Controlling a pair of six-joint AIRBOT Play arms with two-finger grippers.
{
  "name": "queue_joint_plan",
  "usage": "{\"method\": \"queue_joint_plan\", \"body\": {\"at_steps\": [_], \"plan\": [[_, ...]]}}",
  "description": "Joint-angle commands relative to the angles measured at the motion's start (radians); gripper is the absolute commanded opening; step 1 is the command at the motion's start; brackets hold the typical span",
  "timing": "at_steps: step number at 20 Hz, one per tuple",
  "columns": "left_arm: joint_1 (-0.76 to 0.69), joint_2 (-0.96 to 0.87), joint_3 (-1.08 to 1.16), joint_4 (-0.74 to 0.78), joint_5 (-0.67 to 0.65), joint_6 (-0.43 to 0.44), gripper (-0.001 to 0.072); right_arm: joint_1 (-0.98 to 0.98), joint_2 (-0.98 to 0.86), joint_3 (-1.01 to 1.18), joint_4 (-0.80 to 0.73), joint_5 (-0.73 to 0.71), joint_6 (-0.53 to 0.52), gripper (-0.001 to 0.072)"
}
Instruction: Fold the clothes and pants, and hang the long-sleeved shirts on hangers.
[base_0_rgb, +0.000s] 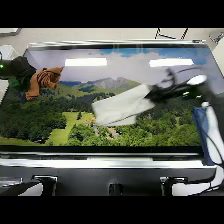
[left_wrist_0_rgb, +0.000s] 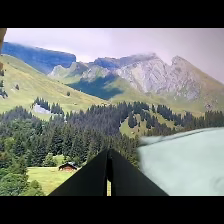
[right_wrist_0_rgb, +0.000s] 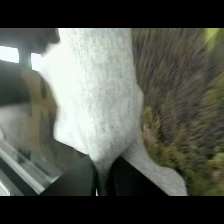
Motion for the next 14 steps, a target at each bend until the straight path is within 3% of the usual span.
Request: {"method": "queue_joint_plan", "body": {"at_steps": [1, 11, 14], "plan": [[0.000, -0.002, 0.000, 0.000, 0.020, 0.002, 0.0024, -0.221, 0.078, 0.166, 0.001, 0.087, 0.081, 0.0039], [0.000, -0.002, 0.000, 0.000, 0.019, 0.003, 0.0024, -0.711, 0.119, 0.317, -0.122, 0.080, 0.345, 0.0038], [0.000, -0.002, 0.000, 0.000, 0.019, 0.003, 0.0024, -0.775, 0.119, 0.317, -0.145, 0.106, 0.350, 0.0038]]}}
